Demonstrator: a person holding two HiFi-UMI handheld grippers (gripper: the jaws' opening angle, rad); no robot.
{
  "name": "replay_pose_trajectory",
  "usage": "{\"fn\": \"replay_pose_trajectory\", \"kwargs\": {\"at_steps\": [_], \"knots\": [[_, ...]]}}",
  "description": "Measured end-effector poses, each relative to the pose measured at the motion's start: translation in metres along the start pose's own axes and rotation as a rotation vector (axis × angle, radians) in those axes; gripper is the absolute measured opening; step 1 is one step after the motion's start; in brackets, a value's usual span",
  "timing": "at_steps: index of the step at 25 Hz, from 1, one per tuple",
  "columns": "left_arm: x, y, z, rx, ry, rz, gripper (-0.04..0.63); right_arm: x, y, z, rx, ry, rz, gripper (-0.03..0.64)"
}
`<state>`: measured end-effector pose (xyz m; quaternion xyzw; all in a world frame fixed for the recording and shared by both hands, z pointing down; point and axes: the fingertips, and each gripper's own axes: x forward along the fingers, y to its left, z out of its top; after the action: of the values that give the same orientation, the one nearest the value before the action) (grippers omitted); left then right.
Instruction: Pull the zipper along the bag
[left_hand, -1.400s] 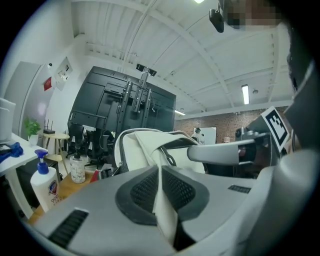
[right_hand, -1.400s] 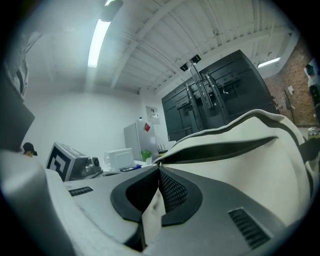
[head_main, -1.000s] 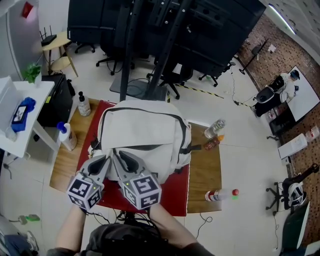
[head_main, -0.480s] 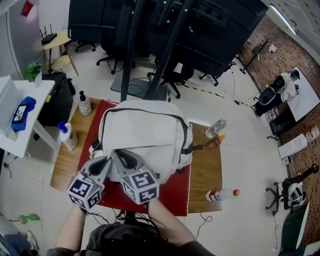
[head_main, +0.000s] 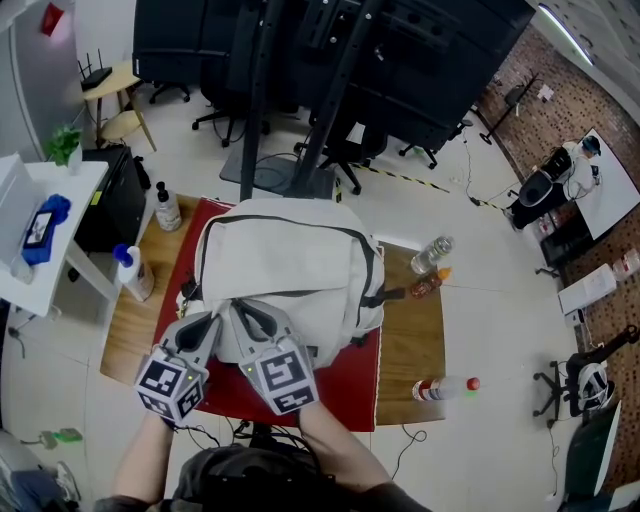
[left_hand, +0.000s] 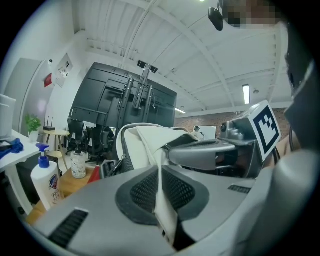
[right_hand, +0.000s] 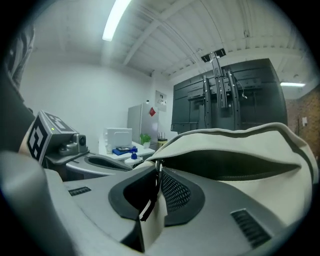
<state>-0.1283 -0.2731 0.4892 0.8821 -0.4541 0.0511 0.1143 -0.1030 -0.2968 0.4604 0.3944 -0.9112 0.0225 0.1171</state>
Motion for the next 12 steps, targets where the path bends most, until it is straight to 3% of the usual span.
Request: {"fn": "replay_pose_trajectory", "kwargs": {"at_steps": [4, 8, 12], "knots": [[-0.001, -0.003, -0.001, 0.011, -0.011, -0.006, 0.044, -0.004, -0.002, -0.002, -0.053, 0.0, -0.008, 0.046], [0.0, -0.004, -0.001, 0.01, -0.017, -0.006, 0.046, -0.006, -0.005, -0.001, 0.03, -0.015, 0.025, 0.046], [0.0, -0.005, -0.001, 0.011, -0.019, -0.005, 0.046, -0.011, -0.01, 0.0, -0.045, -0.007, -0.003, 0.044]]}}
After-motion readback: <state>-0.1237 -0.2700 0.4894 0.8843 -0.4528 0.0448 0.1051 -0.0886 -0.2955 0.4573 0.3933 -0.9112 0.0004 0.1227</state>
